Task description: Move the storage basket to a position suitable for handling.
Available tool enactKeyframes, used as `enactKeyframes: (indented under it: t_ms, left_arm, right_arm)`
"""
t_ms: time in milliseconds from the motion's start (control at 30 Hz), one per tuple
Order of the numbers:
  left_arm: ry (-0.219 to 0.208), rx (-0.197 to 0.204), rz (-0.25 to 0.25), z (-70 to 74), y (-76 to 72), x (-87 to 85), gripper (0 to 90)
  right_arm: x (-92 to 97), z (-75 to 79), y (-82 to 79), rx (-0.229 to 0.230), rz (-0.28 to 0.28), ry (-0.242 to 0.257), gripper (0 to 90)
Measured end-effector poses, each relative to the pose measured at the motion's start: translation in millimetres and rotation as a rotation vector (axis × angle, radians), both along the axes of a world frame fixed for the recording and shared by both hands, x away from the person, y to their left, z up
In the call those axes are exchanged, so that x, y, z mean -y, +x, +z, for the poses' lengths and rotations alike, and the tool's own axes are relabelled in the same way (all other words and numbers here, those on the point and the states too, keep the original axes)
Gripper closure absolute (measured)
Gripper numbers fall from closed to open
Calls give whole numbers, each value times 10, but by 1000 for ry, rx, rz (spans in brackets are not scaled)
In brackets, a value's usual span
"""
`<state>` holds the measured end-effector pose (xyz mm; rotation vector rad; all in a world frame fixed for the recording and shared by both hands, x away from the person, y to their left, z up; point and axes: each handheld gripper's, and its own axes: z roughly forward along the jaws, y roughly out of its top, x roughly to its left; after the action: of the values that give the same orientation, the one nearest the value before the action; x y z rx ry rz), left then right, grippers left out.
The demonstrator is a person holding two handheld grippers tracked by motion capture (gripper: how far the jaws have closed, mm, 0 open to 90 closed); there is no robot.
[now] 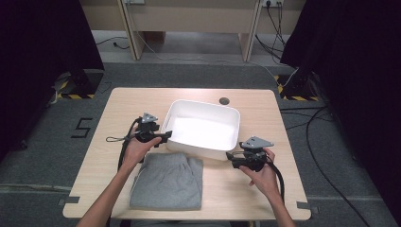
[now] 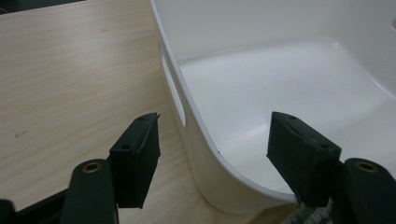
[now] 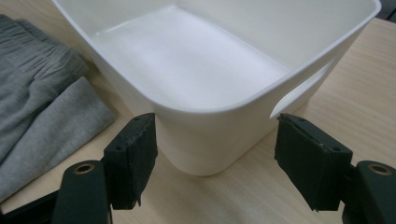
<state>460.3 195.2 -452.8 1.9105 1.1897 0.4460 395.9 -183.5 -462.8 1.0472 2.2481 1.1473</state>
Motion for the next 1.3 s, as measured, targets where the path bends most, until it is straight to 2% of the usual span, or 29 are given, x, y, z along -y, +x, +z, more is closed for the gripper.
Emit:
enactKeyframes:
  t_ms: [67, 200, 333, 500, 633, 800, 900, 933, 1033, 1133, 1200, 1300]
  left_arm:
    - [0, 4, -6, -3, -1, 10, 356]
    - [4, 5, -8, -6, 1, 9, 368]
    - [3, 4, -13, -9, -5, 1, 376]
    - [26, 10, -19, 8, -41, 0, 394]
    - [16, 1, -21, 6, -56, -22, 386]
    - [40, 19, -13, 8, -65, -6, 362]
    - [32, 23, -10, 17, -82, -21, 338]
    - [28, 31, -4, 30, -100, -32, 311]
    - [7, 54, 3, 80, -155, -65, 289]
    - [5, 84, 6, 137, -243, -112, 263]
    - [-14, 103, 11, 168, -307, -158, 249]
    - [-33, 111, 2, 203, -409, -215, 250]
  right_arm:
    - [0, 7, 39, 13, -14, -11, 313]
    - [3, 26, 133, 7, -19, -5, 313]
    - [-10, 49, 135, 11, -19, 7, 313]
    - [-39, 58, 138, 27, -19, 2, 311]
    - [-48, 46, 145, 23, -18, -1, 311]
    - [-52, 47, 138, 25, -21, 3, 310]
    - [-49, 79, 84, 44, -24, 12, 305]
    - [-41, 112, 31, 58, -23, 18, 305]
    - [-44, 141, -27, 65, -15, 30, 304]
    - [-73, 183, -124, 83, -4, 26, 305]
    - [-89, 202, -174, 98, 5, 29, 305]
    - [-128, 222, -246, 95, 32, 41, 304]
